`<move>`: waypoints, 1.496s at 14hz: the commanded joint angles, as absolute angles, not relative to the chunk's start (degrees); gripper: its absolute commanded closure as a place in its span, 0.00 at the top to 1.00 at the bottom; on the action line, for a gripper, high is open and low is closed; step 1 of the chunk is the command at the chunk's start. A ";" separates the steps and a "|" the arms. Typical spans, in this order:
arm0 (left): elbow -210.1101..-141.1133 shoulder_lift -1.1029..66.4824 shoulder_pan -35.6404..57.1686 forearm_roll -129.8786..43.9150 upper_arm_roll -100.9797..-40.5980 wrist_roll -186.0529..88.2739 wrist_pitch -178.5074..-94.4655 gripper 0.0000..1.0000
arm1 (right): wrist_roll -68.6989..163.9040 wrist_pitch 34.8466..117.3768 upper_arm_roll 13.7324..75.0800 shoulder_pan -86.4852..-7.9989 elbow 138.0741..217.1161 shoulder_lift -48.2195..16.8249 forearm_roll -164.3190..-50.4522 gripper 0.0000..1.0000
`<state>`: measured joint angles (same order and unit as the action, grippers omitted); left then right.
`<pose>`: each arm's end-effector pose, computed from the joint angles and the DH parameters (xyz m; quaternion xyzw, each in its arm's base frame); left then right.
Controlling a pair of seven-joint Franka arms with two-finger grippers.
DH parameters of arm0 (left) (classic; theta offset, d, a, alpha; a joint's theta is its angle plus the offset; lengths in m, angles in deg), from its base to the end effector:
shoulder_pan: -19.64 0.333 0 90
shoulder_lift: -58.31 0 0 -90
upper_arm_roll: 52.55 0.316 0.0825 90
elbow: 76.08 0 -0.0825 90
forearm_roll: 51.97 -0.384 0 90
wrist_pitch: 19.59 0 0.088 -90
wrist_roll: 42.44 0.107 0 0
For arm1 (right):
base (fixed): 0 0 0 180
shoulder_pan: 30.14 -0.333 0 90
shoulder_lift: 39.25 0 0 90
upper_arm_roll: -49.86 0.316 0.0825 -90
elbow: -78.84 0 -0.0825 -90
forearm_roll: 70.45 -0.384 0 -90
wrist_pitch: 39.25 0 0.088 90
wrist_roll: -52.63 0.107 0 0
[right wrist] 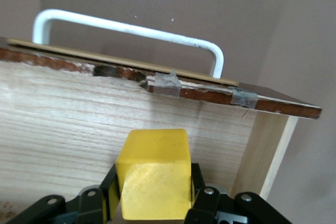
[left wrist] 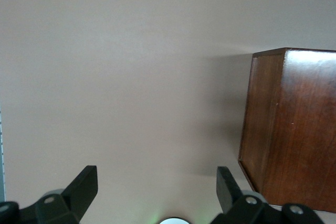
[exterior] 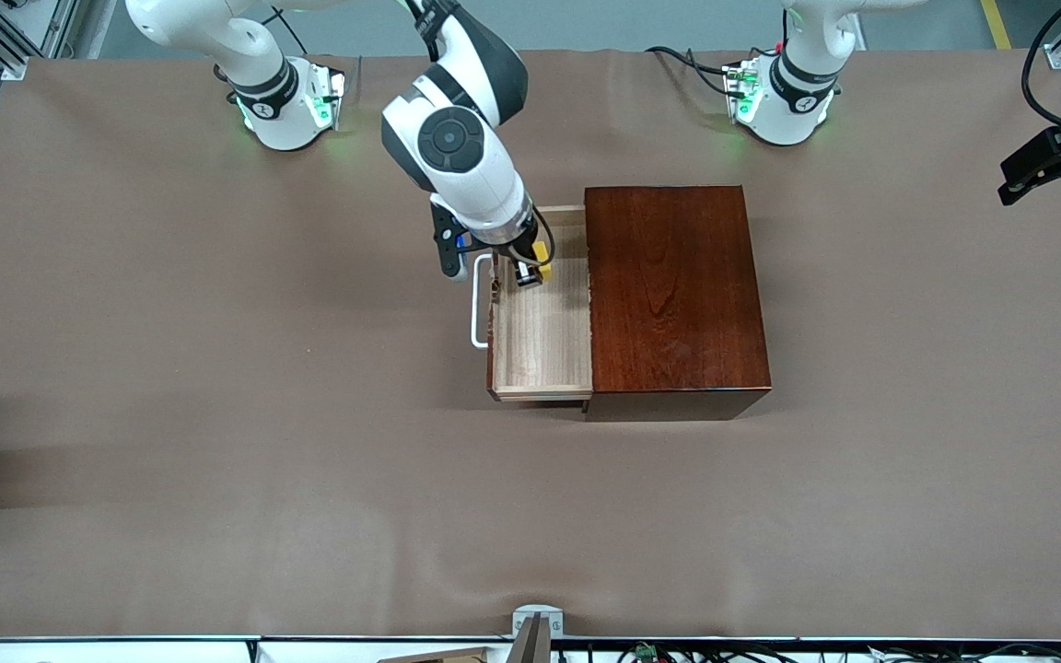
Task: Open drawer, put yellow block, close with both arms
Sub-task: 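Lower the cube into the drawer and open the right gripper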
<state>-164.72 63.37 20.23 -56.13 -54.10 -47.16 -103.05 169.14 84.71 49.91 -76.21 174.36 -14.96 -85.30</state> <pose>0.5145 -0.0009 0.6731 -0.9986 -0.0369 -0.0008 0.0373 0.4610 0.4939 0.3686 -0.7704 0.6270 0.1032 0.0521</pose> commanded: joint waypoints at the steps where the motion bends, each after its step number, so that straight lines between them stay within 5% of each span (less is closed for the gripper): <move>1: -163.26 63.15 21.75 -54.52 -54.49 -46.74 -103.00 1.00 | 170.32 85.65 49.15 -77.69 172.70 -12.71 -85.48 0.00; 5: -163.53 62.97 22.28 -54.35 -54.48 -46.66 -103.08 1.00 | 170.41 87.58 49.06 -77.69 172.70 -10.77 -84.43 0.00; 8: -163.70 63.06 22.36 -54.43 -54.48 -46.83 -102.56 1.00 | 170.41 87.23 49.06 -77.69 172.79 -10.16 -83.73 0.14; 10: -163.88 62.88 22.28 -54.43 -54.48 -46.92 -102.29 1.00 | 171.45 86.44 48.98 -77.43 172.70 -10.25 -83.72 1.00; 21: -163.79 62.35 22.19 -54.70 -54.92 -46.48 -102.47 1.00 | 170.15 62.72 48.97 -68.91 156.19 -10.95 -83.81 1.00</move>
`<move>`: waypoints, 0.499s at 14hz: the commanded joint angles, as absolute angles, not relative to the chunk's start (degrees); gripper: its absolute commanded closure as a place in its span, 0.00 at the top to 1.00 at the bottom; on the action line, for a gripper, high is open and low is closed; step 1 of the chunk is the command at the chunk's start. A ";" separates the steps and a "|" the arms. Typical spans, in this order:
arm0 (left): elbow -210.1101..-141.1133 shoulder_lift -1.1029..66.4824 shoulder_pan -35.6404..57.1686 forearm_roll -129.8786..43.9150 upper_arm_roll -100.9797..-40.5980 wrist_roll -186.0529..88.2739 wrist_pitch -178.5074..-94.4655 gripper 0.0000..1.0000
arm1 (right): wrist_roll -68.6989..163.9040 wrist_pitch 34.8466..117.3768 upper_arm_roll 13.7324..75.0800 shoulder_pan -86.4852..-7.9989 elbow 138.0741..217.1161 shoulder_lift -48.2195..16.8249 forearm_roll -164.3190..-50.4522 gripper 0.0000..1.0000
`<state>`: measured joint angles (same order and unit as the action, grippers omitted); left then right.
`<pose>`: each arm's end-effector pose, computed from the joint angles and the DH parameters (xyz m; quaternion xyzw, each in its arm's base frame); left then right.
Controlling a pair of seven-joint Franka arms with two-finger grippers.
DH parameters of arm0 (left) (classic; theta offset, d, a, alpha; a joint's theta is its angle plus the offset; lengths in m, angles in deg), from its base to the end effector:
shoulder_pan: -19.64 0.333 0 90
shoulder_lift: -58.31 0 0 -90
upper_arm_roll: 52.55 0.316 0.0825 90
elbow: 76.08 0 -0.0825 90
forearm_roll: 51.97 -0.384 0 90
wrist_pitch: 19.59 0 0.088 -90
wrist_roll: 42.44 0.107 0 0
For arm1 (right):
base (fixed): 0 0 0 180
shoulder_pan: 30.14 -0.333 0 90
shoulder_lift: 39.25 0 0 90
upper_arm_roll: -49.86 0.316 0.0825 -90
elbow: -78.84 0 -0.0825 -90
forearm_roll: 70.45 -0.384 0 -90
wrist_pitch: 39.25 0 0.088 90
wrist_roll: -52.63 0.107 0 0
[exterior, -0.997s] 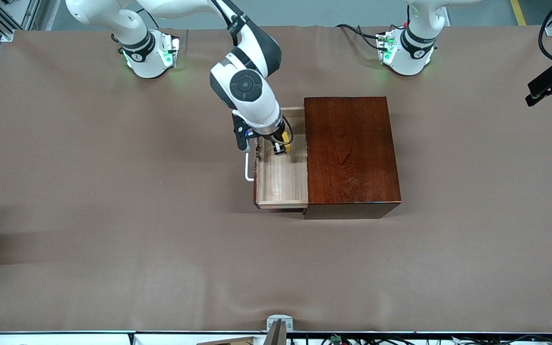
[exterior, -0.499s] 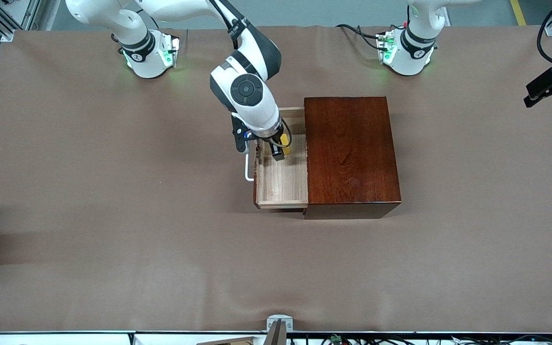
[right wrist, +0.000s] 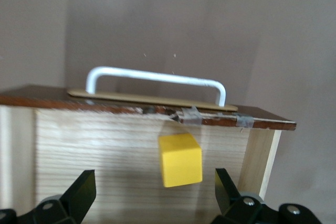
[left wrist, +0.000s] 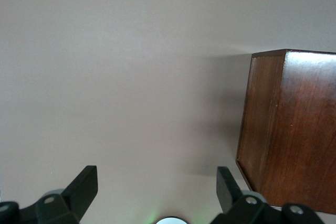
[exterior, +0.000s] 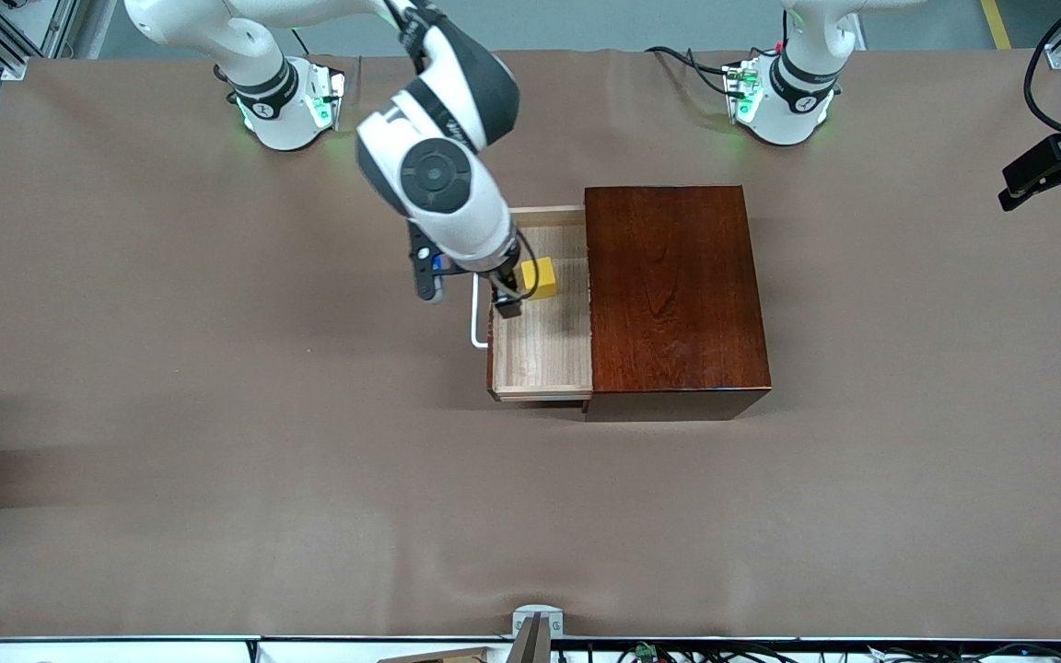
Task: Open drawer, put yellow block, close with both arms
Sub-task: 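Lower the cube into the drawer and open the right gripper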
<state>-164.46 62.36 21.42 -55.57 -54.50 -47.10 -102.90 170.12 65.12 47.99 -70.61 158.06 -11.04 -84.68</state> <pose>0.5200 0.0050 0.6657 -0.9985 -0.0426 0.0075 0.0328 0.5288 0.4532 0.4268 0.7463 -0.6557 -0.1145 0.0027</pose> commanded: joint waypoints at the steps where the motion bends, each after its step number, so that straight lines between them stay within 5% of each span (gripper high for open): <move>1: -163.88 62.27 22.19 -54.70 -54.92 -46.57 -102.38 1.00 | 166.66 60.79 48.89 -68.82 156.01 -11.21 -83.64 1.00; 7: -163.79 62.79 21.92 -54.44 -55.10 -47.18 -102.12 1.00 | 147.78 49.63 49.15 -62.07 154.61 -15.77 -83.63 1.00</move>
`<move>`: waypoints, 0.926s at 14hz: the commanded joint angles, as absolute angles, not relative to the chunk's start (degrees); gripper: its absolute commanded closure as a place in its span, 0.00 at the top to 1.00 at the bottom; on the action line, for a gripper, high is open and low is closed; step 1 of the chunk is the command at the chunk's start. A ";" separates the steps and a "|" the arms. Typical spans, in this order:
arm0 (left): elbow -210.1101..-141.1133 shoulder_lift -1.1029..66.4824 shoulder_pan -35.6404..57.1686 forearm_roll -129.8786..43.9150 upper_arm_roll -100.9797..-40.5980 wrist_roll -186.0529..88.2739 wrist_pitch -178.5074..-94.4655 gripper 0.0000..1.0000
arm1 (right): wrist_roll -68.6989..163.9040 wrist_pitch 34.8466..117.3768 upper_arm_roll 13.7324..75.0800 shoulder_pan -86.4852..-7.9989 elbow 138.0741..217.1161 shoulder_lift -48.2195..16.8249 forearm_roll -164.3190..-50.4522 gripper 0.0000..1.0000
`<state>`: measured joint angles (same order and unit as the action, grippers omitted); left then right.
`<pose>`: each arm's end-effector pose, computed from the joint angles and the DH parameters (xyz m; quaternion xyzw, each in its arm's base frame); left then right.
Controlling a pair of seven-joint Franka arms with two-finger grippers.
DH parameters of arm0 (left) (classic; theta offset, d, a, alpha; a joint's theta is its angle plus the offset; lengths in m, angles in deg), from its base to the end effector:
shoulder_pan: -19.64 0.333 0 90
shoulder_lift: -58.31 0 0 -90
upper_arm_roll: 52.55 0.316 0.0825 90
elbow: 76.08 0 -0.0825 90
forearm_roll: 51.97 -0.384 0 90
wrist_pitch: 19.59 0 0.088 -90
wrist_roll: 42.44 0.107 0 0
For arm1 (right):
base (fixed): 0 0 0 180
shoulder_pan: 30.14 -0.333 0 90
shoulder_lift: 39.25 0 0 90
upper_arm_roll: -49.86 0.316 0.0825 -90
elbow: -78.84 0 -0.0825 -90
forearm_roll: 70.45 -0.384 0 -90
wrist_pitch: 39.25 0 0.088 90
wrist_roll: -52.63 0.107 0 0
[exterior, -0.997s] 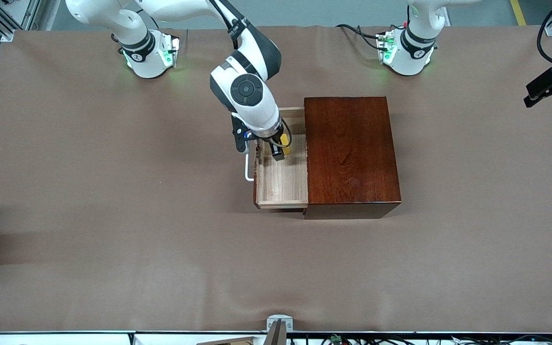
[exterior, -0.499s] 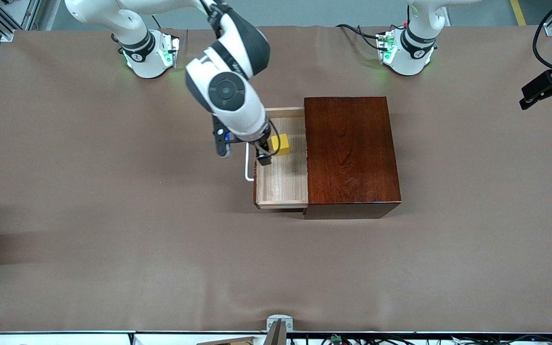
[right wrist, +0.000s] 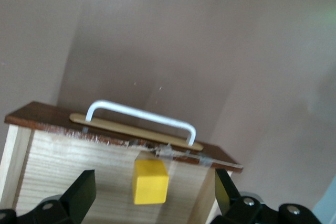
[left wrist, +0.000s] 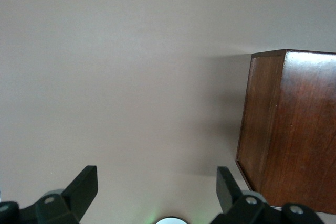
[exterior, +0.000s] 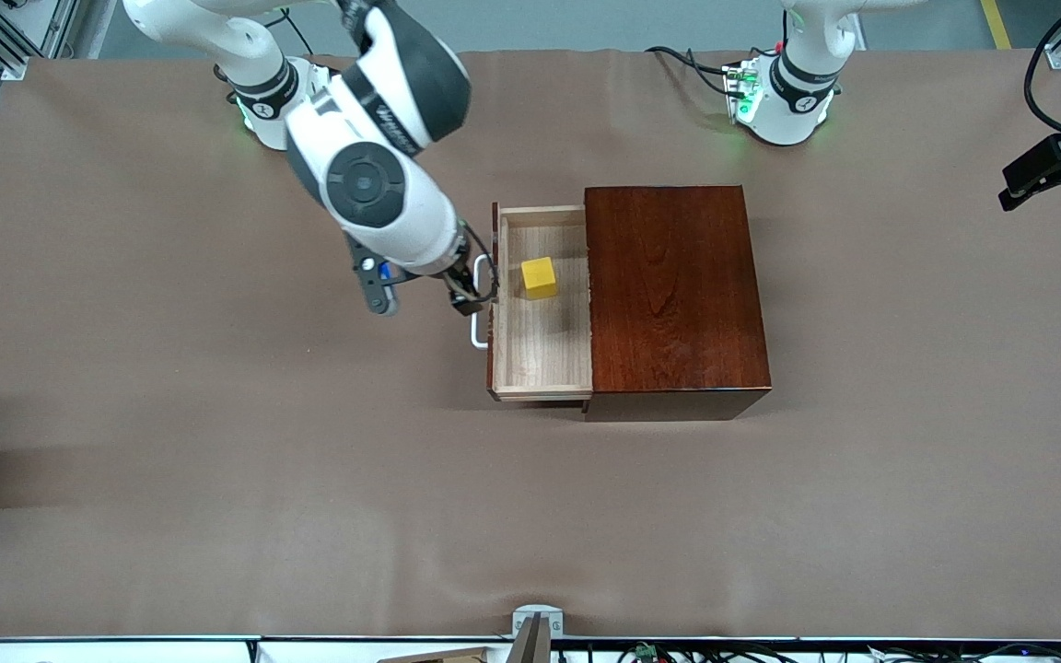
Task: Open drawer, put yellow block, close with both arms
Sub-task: 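Withdraw the right gripper from the drawer back to its rest side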
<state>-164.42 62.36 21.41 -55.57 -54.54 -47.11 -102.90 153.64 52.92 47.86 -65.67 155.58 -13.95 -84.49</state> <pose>0.5200 0.0045 0.6661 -0.9985 -0.0422 0.0072 0.0328 0.5433 0.3953 0.4663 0.8152 -0.5614 -0.1379 0.0348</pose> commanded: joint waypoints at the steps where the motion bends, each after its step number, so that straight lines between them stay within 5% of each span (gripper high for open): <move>1: -163.70 62.79 21.92 -54.43 -55.10 -47.10 -102.12 1.00 | 142.86 47.09 49.50 -59.79 152.95 -16.30 -83.98 1.00; 13: -163.17 61.56 21.92 -54.43 -55.01 -46.57 -105.46 1.00 | 104.45 35.29 57.06 -38.68 149.85 -21.84 -81.89 1.00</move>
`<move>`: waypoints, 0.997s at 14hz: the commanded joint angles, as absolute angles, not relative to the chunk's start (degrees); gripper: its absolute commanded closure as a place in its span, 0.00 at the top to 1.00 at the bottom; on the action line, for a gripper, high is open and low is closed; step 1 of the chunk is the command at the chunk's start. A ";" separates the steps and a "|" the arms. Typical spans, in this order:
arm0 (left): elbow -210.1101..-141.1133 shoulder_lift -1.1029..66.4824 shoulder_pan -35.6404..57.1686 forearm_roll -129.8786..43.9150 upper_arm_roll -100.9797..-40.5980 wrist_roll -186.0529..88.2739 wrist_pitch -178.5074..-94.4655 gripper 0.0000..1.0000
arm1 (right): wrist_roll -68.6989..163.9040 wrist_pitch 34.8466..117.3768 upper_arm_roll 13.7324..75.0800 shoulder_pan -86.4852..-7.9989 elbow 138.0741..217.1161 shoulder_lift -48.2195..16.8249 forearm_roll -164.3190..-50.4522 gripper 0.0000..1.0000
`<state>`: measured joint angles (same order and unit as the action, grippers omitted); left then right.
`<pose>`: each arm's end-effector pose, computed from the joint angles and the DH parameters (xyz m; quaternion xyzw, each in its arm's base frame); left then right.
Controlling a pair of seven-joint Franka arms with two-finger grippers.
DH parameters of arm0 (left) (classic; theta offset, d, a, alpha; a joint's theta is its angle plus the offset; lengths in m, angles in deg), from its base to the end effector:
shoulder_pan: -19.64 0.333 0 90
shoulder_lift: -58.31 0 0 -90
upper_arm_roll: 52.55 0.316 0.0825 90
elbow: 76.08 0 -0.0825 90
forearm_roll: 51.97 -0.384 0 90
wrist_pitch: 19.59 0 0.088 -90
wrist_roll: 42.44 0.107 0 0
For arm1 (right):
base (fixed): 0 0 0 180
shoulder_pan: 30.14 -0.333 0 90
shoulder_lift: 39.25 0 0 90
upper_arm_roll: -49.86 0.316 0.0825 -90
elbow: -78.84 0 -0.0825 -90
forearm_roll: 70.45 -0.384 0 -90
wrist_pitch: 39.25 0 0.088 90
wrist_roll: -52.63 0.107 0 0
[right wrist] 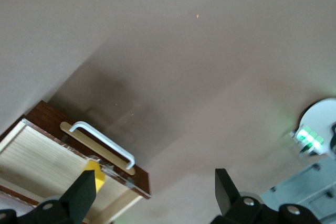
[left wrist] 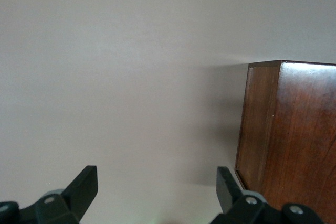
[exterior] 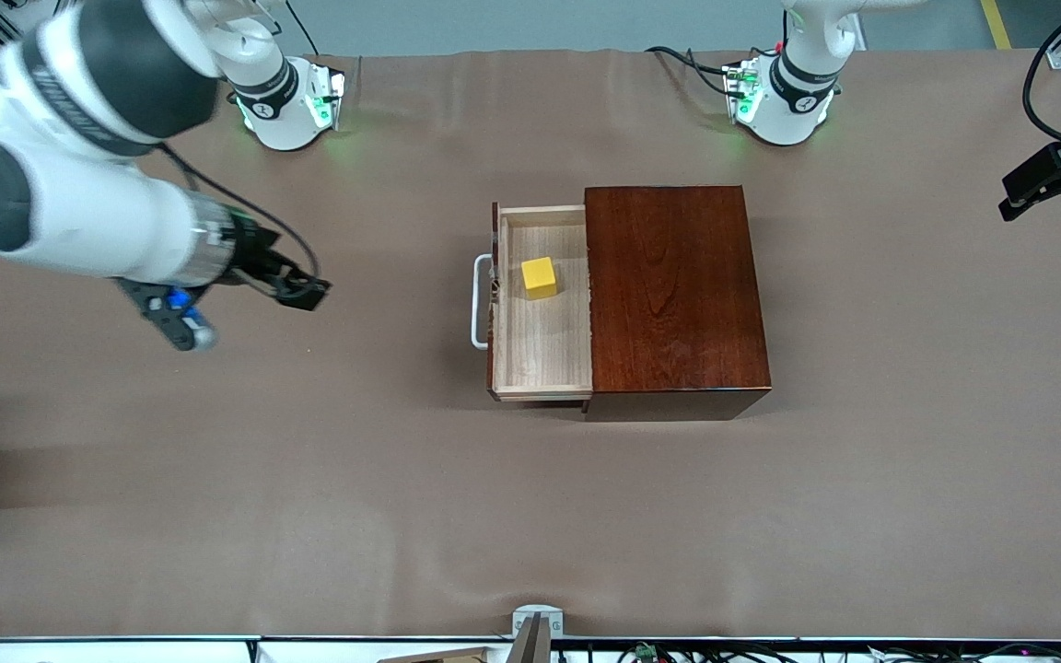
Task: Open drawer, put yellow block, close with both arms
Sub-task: 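Withdraw the right gripper from the drawer back to its rest side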
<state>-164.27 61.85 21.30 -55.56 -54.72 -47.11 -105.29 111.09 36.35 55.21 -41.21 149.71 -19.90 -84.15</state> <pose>0.5274 0.0017 0.6663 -0.9987 -0.0389 -0.0106 0.0319 0.5939 0.1951 0.5643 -0.9226 0.3394 0.1807 0.0303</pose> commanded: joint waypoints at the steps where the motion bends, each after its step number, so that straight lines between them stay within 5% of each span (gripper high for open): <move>1: -163.17 61.48 21.75 -54.43 -55.10 -46.57 -105.46 1.00 | 100.49 35.11 57.24 -38.15 149.85 -22.54 -80.31 1.00; 9: -161.60 58.84 21.04 -54.43 -56.50 -47.18 -106.33 1.00 | 75.07 30.01 57.15 -29.27 151.16 -30.01 -76.97 1.00; 14: -158.96 55.24 21.04 -54.43 -60.54 -48.24 -107.82 1.00 | 66.45 34.65 56.71 -27.42 159.49 -36.86 -74.85 1.00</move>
